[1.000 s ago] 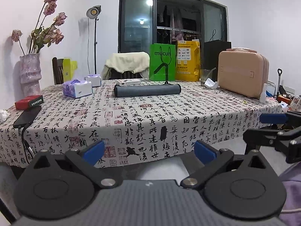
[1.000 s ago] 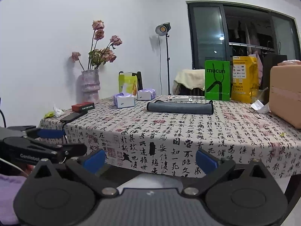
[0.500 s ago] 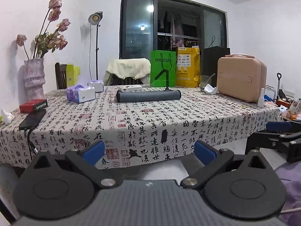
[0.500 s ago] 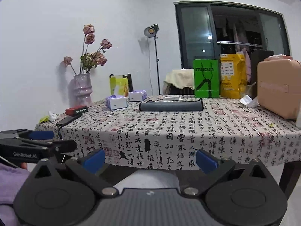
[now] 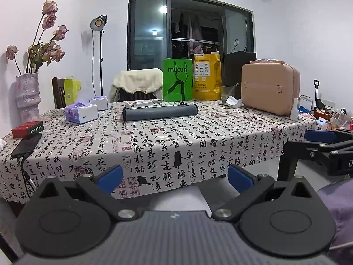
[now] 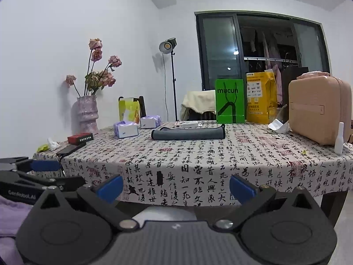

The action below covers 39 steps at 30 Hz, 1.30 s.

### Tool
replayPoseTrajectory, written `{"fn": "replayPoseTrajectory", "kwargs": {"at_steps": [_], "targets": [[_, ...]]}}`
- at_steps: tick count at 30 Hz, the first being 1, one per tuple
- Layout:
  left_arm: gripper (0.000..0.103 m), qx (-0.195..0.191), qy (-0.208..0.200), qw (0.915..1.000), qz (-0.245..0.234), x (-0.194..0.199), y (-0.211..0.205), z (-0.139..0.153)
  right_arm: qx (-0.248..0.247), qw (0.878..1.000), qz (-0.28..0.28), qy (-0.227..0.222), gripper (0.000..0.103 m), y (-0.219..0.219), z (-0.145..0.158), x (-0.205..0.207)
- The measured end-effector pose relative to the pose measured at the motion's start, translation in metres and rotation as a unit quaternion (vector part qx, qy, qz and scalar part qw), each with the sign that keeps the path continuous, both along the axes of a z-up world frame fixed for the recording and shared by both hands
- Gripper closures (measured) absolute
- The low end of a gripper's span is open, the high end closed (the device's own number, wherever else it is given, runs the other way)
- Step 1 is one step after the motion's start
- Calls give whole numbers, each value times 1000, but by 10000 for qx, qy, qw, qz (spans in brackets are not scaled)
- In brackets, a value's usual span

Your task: Fold towel

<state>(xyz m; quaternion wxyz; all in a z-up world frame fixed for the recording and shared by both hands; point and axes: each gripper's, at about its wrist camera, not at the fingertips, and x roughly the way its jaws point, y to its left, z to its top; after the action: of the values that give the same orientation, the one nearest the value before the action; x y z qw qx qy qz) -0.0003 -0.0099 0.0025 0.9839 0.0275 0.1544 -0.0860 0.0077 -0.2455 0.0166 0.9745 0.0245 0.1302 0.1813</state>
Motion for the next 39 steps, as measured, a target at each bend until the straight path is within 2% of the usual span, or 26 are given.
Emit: {"fn": "replayPoseTrajectory", "kwargs": {"at_steps": [39], "targets": [[0,27,-24,10000,20,0,1,2,95,9999,37,60,0,0,-1,5]]}}
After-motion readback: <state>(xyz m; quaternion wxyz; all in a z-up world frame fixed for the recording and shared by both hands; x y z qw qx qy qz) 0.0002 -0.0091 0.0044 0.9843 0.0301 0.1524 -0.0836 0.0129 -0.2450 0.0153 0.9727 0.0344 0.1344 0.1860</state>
